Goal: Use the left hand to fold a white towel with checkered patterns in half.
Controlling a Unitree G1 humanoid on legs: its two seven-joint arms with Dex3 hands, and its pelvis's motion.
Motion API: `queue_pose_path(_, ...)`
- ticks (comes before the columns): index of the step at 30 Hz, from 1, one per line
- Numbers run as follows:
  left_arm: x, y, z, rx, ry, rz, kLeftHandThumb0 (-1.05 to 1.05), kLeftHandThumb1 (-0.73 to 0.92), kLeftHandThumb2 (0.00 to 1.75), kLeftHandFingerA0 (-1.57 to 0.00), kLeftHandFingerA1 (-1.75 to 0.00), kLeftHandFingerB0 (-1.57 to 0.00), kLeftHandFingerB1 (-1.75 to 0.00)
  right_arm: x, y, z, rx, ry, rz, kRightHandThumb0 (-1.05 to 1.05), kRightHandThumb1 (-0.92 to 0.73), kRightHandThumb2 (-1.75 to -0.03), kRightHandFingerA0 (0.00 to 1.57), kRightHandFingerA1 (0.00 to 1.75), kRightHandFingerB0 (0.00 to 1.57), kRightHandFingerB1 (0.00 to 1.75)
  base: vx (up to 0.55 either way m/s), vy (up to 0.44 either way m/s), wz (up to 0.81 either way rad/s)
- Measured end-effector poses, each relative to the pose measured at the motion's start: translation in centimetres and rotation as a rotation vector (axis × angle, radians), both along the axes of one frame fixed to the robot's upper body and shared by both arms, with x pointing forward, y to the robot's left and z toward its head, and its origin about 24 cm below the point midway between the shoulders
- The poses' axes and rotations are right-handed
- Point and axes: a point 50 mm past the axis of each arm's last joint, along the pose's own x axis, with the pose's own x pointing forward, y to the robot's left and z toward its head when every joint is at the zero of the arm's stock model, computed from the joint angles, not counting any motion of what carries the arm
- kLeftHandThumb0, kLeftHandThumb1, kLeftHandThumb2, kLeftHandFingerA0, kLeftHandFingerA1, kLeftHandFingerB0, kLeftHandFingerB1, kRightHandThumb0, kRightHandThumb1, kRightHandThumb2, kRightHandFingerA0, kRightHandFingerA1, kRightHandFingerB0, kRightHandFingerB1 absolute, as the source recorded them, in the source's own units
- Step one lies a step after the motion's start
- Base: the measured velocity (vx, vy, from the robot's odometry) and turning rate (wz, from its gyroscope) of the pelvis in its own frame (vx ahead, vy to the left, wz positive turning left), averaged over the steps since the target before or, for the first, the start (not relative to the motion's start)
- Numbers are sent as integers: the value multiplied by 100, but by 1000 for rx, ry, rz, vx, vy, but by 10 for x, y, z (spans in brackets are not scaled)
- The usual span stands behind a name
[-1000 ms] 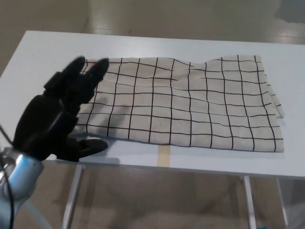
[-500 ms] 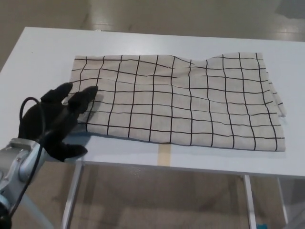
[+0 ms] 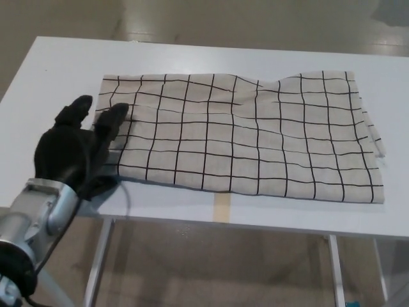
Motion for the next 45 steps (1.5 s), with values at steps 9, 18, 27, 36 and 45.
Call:
queue_pose_path(9, 5, -23, -7, 59, 15, -34, -29, 41, 93, 0, -49, 0, -48, 2, 5, -1, 7, -14, 7, -35, -75, -62, 41, 59, 36, 42, 0, 0, 0)
queue_pose_path(18, 10, -39, -12, 86, 40, -35, -32, 64, 57, -71, -175, -60, -175, 4, 8, 0, 31, -33, -2, -35, -75, -62, 40, 66, 37, 43, 0, 0, 0)
queue_pose_path(27, 12, -35, -9, -35, 49, 18, -36, 51, 84, -118, -144, -95, -131, 13, 9, 6, 59, -77, -4, -35, -76, -63, 40, 72, 42, 48, 0, 0, 0)
queue_pose_path(36, 12, -9, 0, -86, 53, 46, -23, 67, 56, -81, -175, -60, -175, 12, 7, 6, 68, -75, 0, -35, -77, -63, 41, 69, 46, 52, 0, 0, 0)
queue_pose_path(45, 9, 44, 20, -81, 39, 142, -23, 67, 56, -79, -175, -59, -175, 15, 6, 6, 64, -79, 6, -35, -78, -63, 42, 72, 48, 53, 0, 0, 0)
